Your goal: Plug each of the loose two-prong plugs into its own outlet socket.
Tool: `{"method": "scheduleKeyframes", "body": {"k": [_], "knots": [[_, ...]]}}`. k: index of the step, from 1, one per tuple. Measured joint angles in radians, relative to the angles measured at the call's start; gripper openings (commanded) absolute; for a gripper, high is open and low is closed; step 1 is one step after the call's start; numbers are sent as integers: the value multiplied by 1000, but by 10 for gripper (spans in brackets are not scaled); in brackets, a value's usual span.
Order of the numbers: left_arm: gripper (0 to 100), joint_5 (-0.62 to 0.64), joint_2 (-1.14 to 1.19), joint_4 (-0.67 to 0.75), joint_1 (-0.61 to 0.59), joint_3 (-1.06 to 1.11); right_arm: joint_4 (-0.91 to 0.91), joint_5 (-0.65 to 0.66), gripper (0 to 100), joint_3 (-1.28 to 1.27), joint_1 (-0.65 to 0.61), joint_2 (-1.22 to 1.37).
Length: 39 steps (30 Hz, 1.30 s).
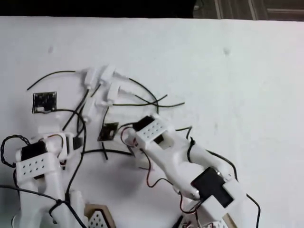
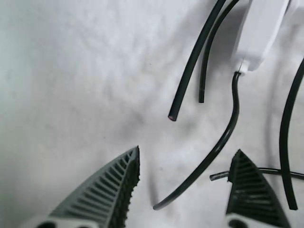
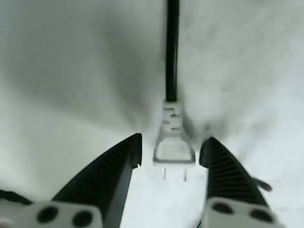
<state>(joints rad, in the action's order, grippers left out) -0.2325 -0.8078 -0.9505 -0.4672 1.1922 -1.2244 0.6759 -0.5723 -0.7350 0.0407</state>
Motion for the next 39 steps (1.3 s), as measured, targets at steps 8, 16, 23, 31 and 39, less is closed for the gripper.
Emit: {"method": "scheduleKeyframes", "body": {"k": [8, 16, 23, 31, 39], "knots": [[301, 0, 0, 0, 0, 0, -186, -32, 216, 97, 2, -63], [301, -6, 0, 0, 0, 9, -106, -35, 216, -21, -6, -54], [301, -6, 0, 0, 0, 9, 21, -37, 215, -48, -3, 5], [301, -6, 0, 0, 0, 9, 103, -37, 144, -48, -3, 81], [301, -6, 0, 0, 0, 9, 104, -37, 17, 40, 8, 138]]}}
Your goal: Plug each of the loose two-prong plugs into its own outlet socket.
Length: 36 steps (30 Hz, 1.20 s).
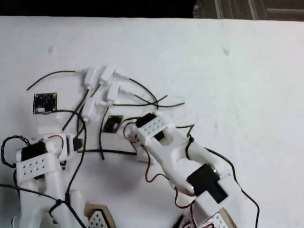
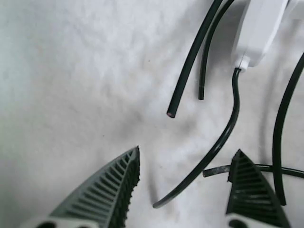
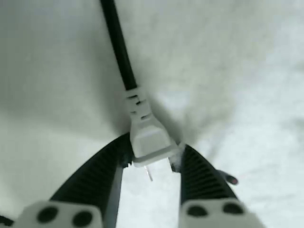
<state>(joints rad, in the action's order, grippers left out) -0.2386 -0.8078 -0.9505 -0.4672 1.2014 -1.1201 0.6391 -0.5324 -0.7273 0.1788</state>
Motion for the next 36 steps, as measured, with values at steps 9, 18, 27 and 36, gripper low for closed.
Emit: {"method": "scheduleKeyframes", "body": {"k": [9, 18, 27, 36], "knots": [[301, 0, 0, 0, 0, 0, -184, -141, 19, 80, -18, -84], [301, 0, 0, 0, 0, 0, -387, -210, 19, 80, 95, -417], [301, 0, 0, 0, 0, 2, -528, -190, 19, 80, 311, -824], [301, 0, 0, 0, 0, 2, -534, -184, 19, 51, 387, -1016]]}}
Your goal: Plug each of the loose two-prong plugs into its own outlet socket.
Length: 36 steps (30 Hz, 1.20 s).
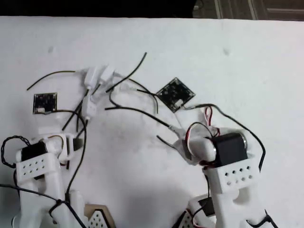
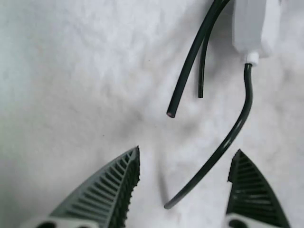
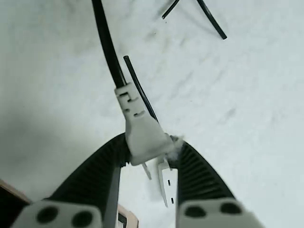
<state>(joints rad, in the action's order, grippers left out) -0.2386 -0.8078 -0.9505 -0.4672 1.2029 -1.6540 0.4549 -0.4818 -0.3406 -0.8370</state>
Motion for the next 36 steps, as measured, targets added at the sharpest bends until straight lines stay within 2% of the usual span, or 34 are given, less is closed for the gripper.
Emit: {"method": "scheduleKeyframes", "body": {"k": [8, 16, 24, 28, 32, 36], "knots": [[301, 0, 0, 0, 0, 0, 66, -35, 19, -2, 175, -8], [301, 0, 0, 0, 0, 0, 66, -35, 19, 64, 233, -51], [301, 0, 0, 0, 0, 0, 63, -38, 19, 92, 227, -210], [301, 0, 0, 0, 0, 0, 63, -38, 19, -11, 212, -186], [301, 0, 0, 0, 0, 0, 138, -57, 19, -187, 94, -100], [301, 0, 0, 0, 0, 0, 327, -161, 19, -342, -20, 6]]}}
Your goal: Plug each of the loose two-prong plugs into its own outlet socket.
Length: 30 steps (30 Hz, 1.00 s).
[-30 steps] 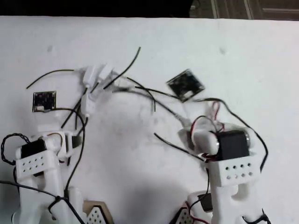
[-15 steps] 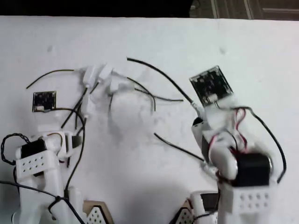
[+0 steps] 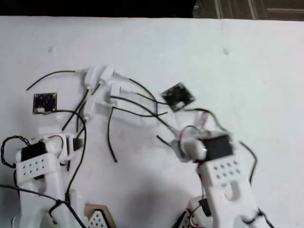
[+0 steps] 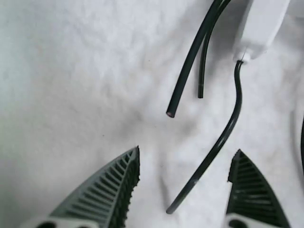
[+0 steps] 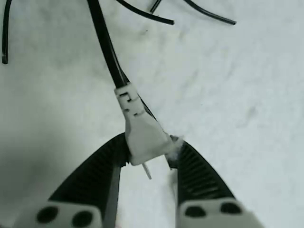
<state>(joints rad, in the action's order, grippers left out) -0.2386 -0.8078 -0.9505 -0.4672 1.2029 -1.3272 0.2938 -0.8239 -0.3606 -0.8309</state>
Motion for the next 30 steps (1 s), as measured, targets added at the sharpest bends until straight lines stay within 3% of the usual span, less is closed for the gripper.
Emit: {"method": "scheduleKeyframes", "body": {"k": [6, 13, 20, 25, 30], "knots": [[301, 0, 0, 0, 0, 0, 218, -44, 24, -51, -77, 236], [301, 0, 0, 0, 0, 0, 278, -44, 26, -51, -124, 523], [301, 0, 0, 0, 0, 0, 175, -61, 182, -2, -186, 555], [301, 0, 0, 0, 0, 0, 6, -109, 162, 97, -207, 555], [301, 0, 0, 0, 0, 0, -43, -114, 147, 167, -207, 557]]}}
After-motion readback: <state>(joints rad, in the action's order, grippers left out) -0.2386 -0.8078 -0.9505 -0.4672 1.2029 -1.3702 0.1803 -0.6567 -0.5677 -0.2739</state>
